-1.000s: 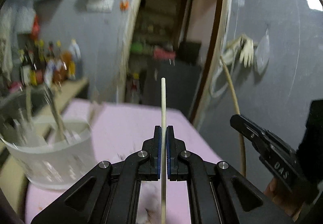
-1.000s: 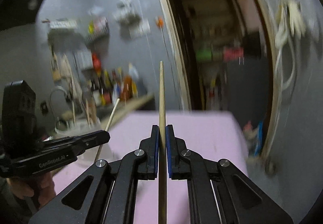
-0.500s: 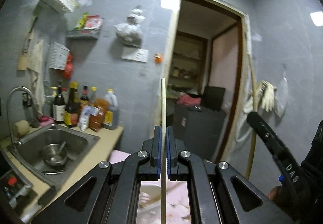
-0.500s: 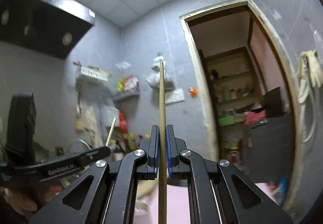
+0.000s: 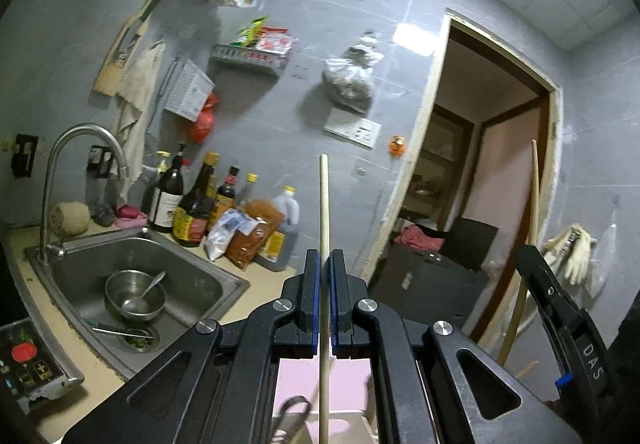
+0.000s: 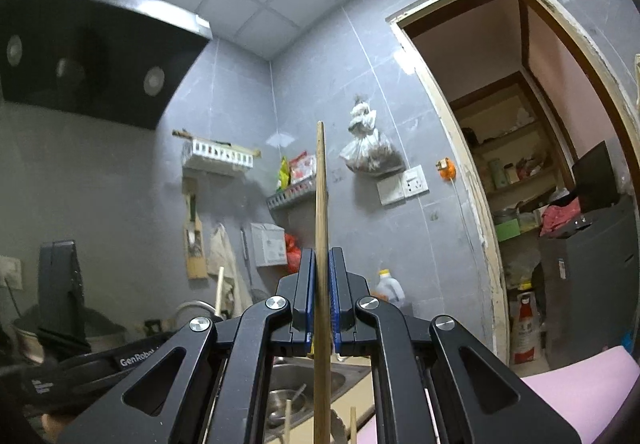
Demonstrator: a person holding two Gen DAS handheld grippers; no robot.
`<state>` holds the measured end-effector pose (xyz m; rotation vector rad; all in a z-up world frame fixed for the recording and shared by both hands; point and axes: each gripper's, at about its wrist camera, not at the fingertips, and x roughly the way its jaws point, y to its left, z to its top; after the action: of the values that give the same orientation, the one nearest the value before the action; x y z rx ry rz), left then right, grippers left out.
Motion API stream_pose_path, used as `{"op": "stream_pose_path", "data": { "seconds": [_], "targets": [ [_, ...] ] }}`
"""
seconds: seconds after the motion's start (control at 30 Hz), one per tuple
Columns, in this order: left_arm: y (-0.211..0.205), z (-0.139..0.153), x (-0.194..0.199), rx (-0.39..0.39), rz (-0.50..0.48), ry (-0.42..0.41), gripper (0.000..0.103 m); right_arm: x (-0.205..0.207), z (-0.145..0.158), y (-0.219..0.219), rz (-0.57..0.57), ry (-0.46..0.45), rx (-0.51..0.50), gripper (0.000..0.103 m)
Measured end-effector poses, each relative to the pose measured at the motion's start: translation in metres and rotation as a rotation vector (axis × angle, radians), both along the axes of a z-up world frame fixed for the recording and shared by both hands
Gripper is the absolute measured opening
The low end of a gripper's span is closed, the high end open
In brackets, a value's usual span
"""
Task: Organize utensils
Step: 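Lift and carry the chopstick in the left tool while the right tool carries its chopstick to the holder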
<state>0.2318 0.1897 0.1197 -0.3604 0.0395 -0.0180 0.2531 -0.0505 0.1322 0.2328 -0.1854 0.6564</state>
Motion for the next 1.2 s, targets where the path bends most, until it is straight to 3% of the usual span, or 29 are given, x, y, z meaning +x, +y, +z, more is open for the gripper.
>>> {"op": "stream_pose_path", "data": {
  "seconds": [0.37,0.67,1.2],
  "targets": [
    [-0.005,-0.035,0.01,0.021,0.052,0.036,0.002,0.013,-0.033,0.021,-0.066,0.001,-0.091,0.005],
    [-0.019,-0.049,0.01,0.098,-0.039,0.06,0.002,0.01,-0.047,0.024,-0.103,0.009,-0.133,0.005],
    [-0.028,-0.055,-0.003,0.124,-0.116,0.116,0.005,-0.003,-0.046,0.016,-0.093,0.019,-0.17,0.008]
  ]
}}
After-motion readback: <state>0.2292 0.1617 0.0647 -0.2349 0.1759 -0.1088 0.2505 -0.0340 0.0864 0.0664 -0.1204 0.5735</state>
